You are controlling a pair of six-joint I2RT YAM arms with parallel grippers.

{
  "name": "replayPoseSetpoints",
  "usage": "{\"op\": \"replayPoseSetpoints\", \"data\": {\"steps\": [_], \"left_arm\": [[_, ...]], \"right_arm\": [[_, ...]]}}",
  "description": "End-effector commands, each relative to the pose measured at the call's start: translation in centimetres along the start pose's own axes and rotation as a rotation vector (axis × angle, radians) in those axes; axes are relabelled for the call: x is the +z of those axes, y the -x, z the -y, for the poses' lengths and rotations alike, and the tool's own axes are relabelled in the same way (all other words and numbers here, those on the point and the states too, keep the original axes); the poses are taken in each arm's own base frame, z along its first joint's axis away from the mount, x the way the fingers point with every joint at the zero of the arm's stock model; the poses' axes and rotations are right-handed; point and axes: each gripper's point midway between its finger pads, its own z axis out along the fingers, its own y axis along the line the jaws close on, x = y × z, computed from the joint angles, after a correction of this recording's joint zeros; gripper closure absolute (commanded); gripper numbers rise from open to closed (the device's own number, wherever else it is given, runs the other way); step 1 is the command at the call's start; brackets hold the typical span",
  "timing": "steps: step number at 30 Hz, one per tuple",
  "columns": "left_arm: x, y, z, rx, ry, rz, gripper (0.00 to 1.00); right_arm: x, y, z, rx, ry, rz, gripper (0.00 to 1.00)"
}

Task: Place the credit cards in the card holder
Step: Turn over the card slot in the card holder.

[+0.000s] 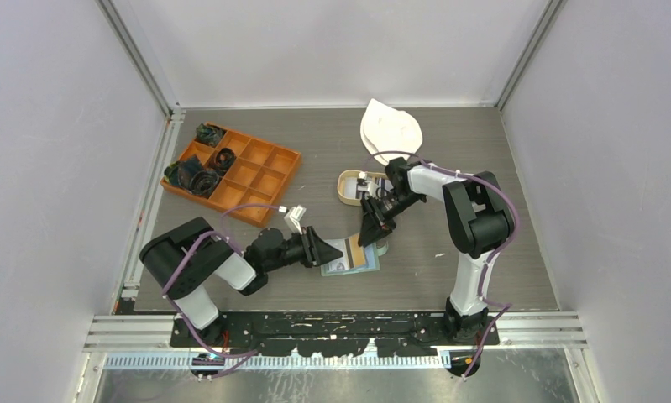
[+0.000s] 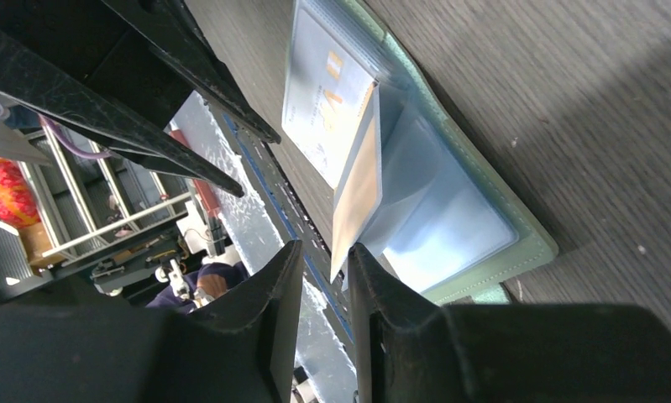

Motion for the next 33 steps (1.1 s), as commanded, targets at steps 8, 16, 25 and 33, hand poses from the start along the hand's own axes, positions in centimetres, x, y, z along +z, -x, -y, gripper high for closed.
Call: {"op": "replayPoseSetpoints", "data": {"steps": [8,16,25,33], "left_arm": [[1.2,0.6,0.4,0.043,0.043,-0.019,0.78],[1.2,0.4,0.1,0.084,0.113,-0.042,0.74],[1.0,0.3,0.4,0.093,0.103,-0.042,0.63],[0.0,0.5,1.2,0.118,0.080,-0.026,0.59]], "right_arm": [[-0.1,1.1,-1.7,0.009,0.098,0.034,0.67],[0.4,1.2,-1.9,0.040,0.149,0.037,0.66],[1.2,1.2,-2.4,0.052,0.195,0.026,0.62],[2.8,0.7,-2.6,0.054,0.203,-0.020,0.59]]}}
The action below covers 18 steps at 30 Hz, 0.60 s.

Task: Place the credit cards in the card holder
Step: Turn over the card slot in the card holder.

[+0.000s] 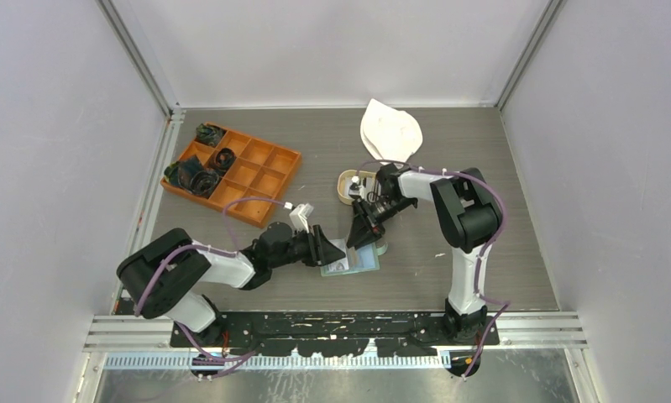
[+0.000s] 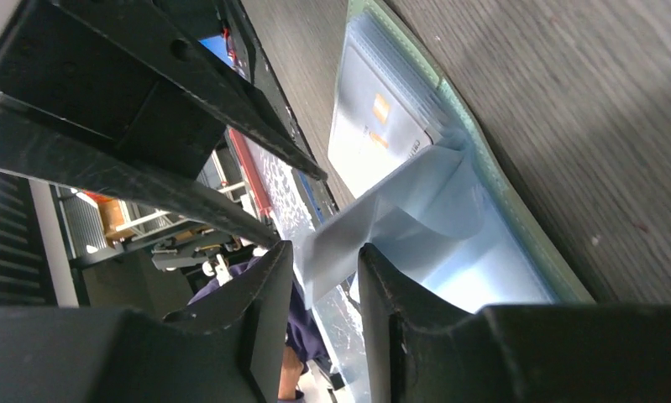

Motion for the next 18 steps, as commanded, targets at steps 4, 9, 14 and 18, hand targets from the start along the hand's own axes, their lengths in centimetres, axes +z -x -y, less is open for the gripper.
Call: {"op": "replayPoseSetpoints", "data": {"steps": [4,9,14,18], "left_arm": [[-1.2,0.6,0.9,0.055,-0.029,0.037,0.58],[-1.3,0.2,0.3,0.049,-0.008,0.027,0.58],[-1.5,0.4,0.3,0.046,-0.003,0.039,0.58],[-2.1,0.7,0.4,0.055,0.014,0.047,0.61]], "right_arm": [[1.1,-0.1,-1.3,-0.013,0.066,-0.024,0.54],[1.4,-0.2,-1.7,-0.013,0.096,-0.038,0.50],[1.5,-0.2,-1.2,-0.023,0.064,-0.048,0.47],[1.1,0.0,0.0,-0.054,-0.051,-0.045,0.49]]}}
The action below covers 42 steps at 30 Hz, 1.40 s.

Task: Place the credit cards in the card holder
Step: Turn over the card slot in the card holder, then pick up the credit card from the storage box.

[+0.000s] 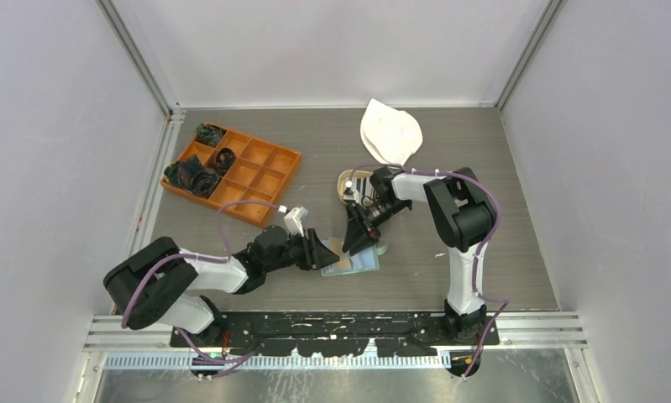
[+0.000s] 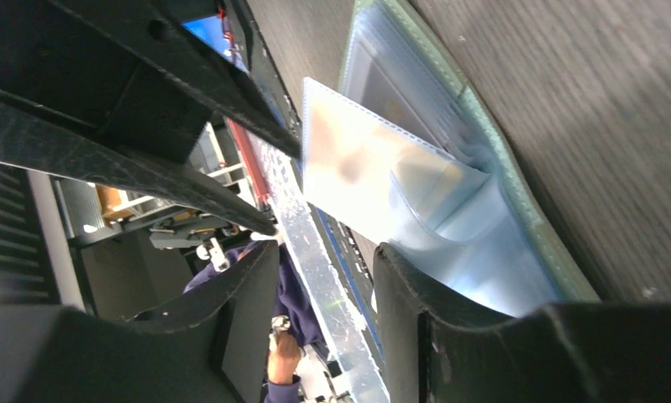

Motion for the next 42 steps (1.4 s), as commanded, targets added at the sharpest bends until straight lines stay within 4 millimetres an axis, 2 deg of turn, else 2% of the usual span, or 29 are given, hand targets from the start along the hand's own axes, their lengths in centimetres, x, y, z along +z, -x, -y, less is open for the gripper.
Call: {"op": "replayPoseSetpoints", "data": {"steps": [1,3,8,14,19,21,22,23,25,26,27,29,32,35,37,39,42], "left_arm": [[-0.9,1.3,1.0,0.045,-0.007,0.051,0.62],[-1.5,1.7,1.0,0.055,0.009,0.061,0.64],[-3.0,2.4,1.2,0.086,0.044,0.084,0.67],[-4.0,3.0,3.1,0.122,-0.011,0.087,0.69],[-4.1,3.9,4.3,0.156,-0.062,0.127,0.67],[-4.1,4.3,4.6,0.181,-0.075,0.144,0.63],[-4.1,4.6,4.6,0.190,-0.078,0.153,0.58],[-4.1,4.8,4.6,0.199,-0.077,0.161,0.51],[-4.1,5.4,4.5,0.214,-0.072,0.178,0.40],[-4.0,5.8,4.4,0.220,-0.066,0.186,0.34],[-4.0,6.2,4.2,0.222,-0.056,0.196,0.28],[-3.9,6.8,4.0,0.234,-0.049,0.207,0.24],[-3.7,7.7,4.7,0.246,-0.070,0.209,0.23],[-3.4,8.4,4.7,0.260,-0.051,0.212,0.25],[-3.0,8.9,4.4,0.262,-0.029,0.214,0.26],[-2.7,9.8,4.5,0.266,-0.025,0.223,0.27],[-1.8,11.1,4.6,0.266,-0.024,0.225,0.29]], "right_arm": [[-0.8,0.8,0.6,-0.063,-0.116,0.011,0.51],[-1.4,1.0,1.3,-0.091,-0.198,0.023,0.54],[-3.0,1.3,1.3,-0.188,-0.306,0.045,0.58],[-5.6,1.5,-0.3,-0.372,-0.424,0.074,0.60],[-9.0,1.7,-1.9,-0.588,-0.601,0.157,0.61],[-10.6,1.9,-2.9,-0.688,-0.670,0.220,0.60],[-11.5,2.2,-3.5,-0.745,-0.708,0.262,0.59],[-12.3,2.4,-4.0,-0.797,-0.747,0.302,0.57],[-14.1,3.2,-4.8,-0.880,-0.821,0.391,0.40],[-15.0,3.8,-5.1,-0.883,-0.856,0.447,0.26],[-15.8,4.4,-5.4,-0.864,-0.870,0.508,0.05],[-16.1,5.6,-6.2,-0.789,-0.829,0.609,0.01],[-15.2,6.7,-7.7,-0.741,-0.719,0.591,0.00],[-15.5,9.2,-8.6,-0.693,-0.683,0.627,0.06],[-16.2,11.0,-8.2,-0.612,-0.678,0.669,0.13],[-16.7,12.1,-7.4,-0.510,-0.643,0.694,0.27],[-17.9,12.8,-4.3,-0.368,-0.629,0.723,0.53]]}}
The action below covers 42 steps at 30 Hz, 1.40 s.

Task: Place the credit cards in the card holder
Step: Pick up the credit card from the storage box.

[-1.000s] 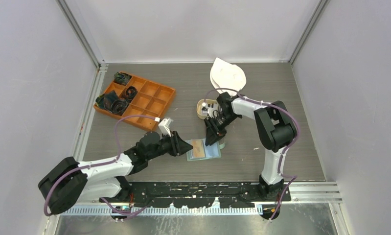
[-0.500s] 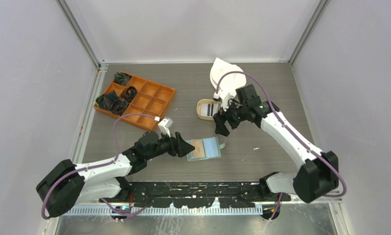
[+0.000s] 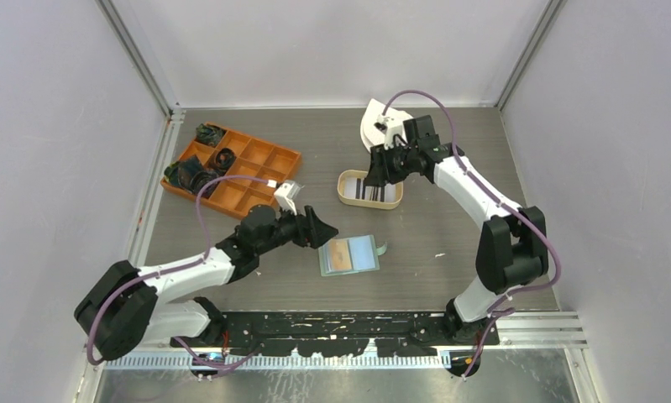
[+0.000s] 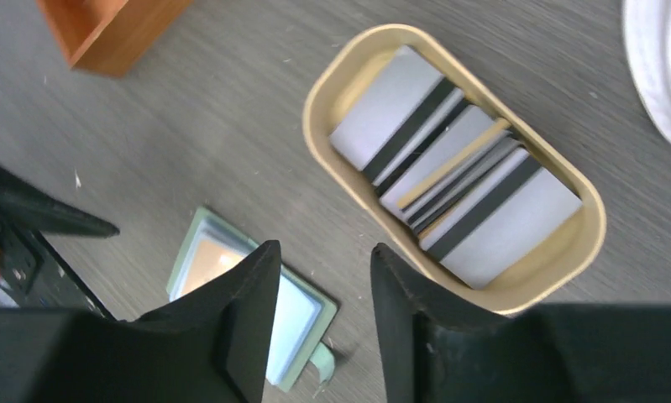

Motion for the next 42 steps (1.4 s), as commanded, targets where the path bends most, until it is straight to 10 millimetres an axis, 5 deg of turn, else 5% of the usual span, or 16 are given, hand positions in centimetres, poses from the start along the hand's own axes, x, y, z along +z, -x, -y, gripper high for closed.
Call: {"op": "replayPoseSetpoints", "data": {"steps": [1,7,17,28,42], "left_arm": [[1.9,3.4,1.0,0.041,-0.036,0.049,0.29],[6.2,4.3,0.1,-0.031,-0.067,-0.027,0.38],[12.4,5.9,-2.6,-0.119,-0.003,-0.098,0.44],[18.1,6.2,-5.6,-0.128,0.125,-0.196,0.58],[21.7,4.4,-6.7,-0.160,0.144,-0.277,0.54]], "right_arm": [[0.2,1.5,3.3,0.216,-0.033,0.064,0.56],[1.4,-0.5,6.5,0.302,-0.109,0.017,0.61],[2.9,-1.4,8.2,0.391,-0.170,-0.004,0.61],[0.4,-0.3,9.6,0.396,-0.196,0.051,0.61],[0.8,-1.1,9.5,0.425,-0.150,0.018,0.61]]}}
